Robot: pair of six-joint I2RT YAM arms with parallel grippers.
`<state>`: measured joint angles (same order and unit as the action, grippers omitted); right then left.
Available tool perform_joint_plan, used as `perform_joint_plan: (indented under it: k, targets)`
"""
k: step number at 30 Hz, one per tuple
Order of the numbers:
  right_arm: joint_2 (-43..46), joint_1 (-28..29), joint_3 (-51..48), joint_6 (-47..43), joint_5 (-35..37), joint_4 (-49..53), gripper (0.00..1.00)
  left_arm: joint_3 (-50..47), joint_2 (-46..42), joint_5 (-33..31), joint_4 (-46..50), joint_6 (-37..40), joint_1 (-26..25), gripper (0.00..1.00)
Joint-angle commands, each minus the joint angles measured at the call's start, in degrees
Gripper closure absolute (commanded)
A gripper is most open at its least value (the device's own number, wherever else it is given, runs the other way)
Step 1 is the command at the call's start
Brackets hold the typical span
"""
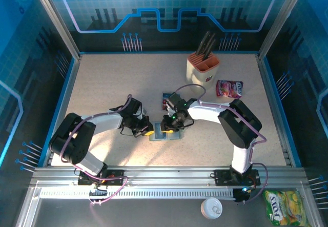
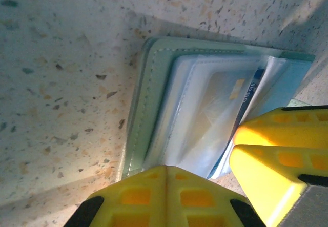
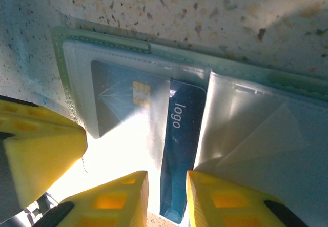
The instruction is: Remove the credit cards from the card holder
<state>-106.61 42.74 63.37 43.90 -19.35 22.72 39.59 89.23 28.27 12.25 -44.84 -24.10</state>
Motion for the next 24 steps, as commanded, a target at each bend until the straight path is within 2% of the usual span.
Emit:
perform_joint_plan:
  k: [1, 15, 24]
  targets:
    - [2.6, 0.4, 1.0, -0.8, 1.5, 2.5, 0.72, 2.0, -0.5, 0.3, 3.0, 1.7, 0.4, 0.95]
    - [4.0, -0.4, 0.6, -0.4, 0.3, 0.7, 0.72, 1.7, 0.3, 1.5, -0.6, -1.1, -2.2, 0.99]
    - [3.7, -0.4, 0.1, -0.1, 0.0, 0.1, 0.72, 1.4, 1.2, -0.9, 0.8, -0.4, -2.6, 1.00]
